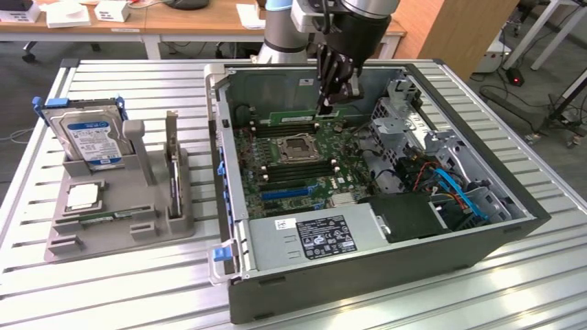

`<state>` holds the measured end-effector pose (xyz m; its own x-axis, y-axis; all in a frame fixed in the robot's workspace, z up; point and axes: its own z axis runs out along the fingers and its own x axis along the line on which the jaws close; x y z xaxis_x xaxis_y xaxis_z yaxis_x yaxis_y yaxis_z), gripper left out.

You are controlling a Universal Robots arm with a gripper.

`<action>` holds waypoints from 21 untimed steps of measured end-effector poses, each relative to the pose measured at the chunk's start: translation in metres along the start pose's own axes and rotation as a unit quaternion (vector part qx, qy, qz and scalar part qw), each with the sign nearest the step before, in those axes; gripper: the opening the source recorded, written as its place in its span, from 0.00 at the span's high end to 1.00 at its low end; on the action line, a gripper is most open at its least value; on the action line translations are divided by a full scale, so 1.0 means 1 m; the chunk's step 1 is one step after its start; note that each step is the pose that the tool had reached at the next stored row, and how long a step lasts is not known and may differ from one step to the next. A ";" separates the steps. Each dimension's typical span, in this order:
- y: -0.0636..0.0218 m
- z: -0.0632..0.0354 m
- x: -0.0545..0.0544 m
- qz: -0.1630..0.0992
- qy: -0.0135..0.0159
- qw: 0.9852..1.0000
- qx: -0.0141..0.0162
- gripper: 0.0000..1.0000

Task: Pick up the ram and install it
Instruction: 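Insert the ram into the slot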

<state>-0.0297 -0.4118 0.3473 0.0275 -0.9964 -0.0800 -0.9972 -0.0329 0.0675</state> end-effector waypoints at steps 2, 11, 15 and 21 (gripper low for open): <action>-0.0001 0.0016 0.000 0.000 0.000 1.000 0.000 0.89; -0.0006 0.0091 0.001 0.000 0.000 1.000 0.000 0.89; -0.0007 0.0110 0.001 0.000 0.000 1.000 0.000 0.89; -0.0010 0.0140 0.001 0.000 0.000 1.000 0.000 0.89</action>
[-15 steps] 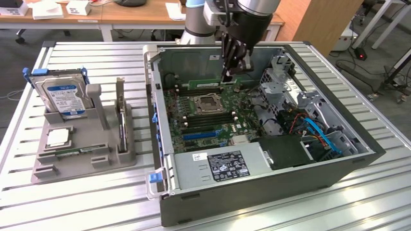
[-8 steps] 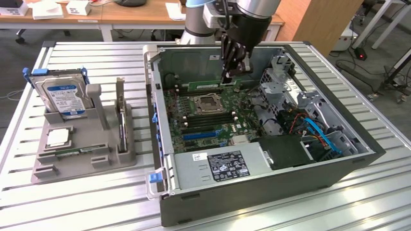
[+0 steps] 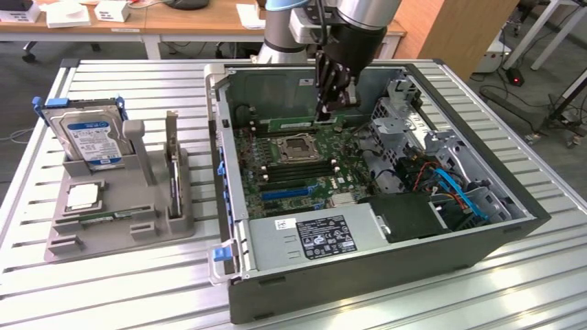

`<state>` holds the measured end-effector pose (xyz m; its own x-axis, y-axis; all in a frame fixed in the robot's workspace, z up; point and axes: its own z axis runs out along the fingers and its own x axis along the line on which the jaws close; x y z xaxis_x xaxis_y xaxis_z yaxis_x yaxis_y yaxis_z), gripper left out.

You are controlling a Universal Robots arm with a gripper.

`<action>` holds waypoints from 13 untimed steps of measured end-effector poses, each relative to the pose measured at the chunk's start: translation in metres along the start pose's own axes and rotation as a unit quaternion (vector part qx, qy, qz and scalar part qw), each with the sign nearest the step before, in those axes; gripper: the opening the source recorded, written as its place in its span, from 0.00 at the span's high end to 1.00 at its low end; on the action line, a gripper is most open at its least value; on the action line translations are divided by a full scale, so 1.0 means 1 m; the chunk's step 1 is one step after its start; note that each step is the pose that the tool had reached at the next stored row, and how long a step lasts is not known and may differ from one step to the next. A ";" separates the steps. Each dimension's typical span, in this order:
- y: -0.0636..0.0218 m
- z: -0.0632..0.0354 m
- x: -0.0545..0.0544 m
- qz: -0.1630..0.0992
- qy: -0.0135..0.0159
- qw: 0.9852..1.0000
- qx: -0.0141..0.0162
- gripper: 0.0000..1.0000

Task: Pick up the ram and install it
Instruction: 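Insert the ram into the slot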

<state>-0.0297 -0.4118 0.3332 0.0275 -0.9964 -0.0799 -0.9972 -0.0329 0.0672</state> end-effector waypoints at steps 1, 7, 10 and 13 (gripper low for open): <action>0.0000 0.0004 0.000 0.000 0.000 1.000 0.000 0.89; -0.0003 0.0043 0.000 0.000 0.000 1.000 0.000 0.89; -0.0006 0.0083 0.001 0.000 0.000 1.000 0.000 0.89; -0.0008 0.0121 0.001 0.000 0.000 1.000 0.000 0.89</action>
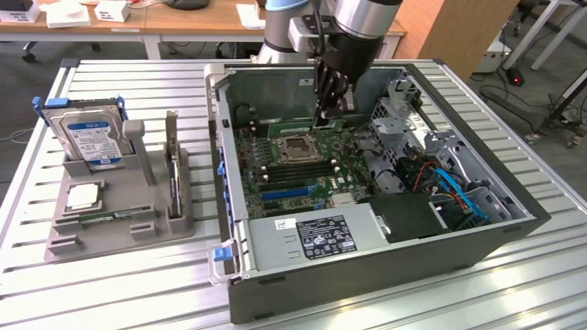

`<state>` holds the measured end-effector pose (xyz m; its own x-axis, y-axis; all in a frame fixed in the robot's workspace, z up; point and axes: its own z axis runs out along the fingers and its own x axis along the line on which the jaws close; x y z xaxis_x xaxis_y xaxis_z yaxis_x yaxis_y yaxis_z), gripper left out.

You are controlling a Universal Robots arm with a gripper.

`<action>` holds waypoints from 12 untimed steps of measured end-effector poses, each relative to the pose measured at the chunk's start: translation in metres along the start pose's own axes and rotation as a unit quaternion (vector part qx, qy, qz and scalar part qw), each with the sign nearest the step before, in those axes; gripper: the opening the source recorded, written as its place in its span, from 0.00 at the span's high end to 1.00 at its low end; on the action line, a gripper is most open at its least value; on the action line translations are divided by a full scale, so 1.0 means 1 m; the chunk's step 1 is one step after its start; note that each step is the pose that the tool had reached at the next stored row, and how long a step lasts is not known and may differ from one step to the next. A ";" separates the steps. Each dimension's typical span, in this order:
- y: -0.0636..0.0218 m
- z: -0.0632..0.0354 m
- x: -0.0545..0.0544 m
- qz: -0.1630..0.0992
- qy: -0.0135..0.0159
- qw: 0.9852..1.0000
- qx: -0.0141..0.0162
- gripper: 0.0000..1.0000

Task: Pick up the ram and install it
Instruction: 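Insert the ram into the slot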

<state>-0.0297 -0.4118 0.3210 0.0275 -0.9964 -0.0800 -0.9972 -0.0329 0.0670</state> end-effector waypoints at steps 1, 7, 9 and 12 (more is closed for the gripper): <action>-0.0001 0.0013 0.000 0.000 0.000 1.000 0.000 0.89; -0.0007 0.0108 0.001 0.000 0.000 1.000 0.000 0.89; -0.0009 0.0138 0.001 0.000 0.000 1.000 0.000 0.89; -0.0012 0.0182 0.001 0.000 0.000 1.000 0.000 0.89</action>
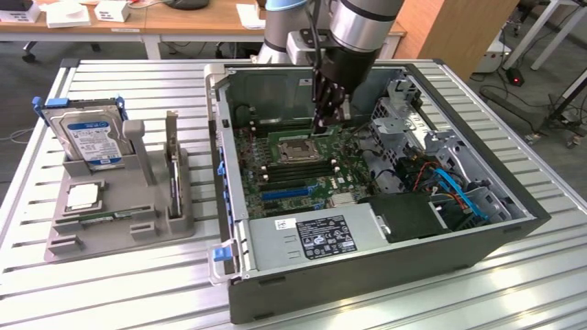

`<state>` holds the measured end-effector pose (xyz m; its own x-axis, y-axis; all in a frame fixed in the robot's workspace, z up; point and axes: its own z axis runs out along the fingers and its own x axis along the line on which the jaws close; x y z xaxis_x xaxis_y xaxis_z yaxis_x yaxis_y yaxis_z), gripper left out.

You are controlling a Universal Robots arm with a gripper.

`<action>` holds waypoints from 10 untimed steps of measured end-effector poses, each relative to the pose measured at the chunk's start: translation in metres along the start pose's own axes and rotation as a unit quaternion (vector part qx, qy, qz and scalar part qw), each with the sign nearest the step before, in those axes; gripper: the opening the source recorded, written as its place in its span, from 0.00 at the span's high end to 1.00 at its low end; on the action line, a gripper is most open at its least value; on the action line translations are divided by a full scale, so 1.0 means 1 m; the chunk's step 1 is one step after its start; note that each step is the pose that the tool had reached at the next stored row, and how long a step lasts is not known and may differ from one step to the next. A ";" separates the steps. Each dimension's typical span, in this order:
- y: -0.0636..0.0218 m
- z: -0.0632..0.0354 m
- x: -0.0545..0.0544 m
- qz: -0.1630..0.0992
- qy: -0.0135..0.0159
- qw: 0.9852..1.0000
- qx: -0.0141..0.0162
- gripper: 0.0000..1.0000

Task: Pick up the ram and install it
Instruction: 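Insert the ram into the slot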

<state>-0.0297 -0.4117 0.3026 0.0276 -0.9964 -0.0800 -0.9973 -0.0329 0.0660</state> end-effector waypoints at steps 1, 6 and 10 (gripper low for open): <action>-0.0001 0.0012 0.000 0.000 0.000 1.000 0.000 0.89; -0.0004 0.0066 0.001 0.000 0.000 1.000 0.000 0.89; -0.0008 0.0121 0.001 0.000 0.000 1.000 0.000 0.89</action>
<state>-0.0297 -0.4117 0.2905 0.0276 -0.9964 -0.0797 -0.9973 -0.0329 0.0657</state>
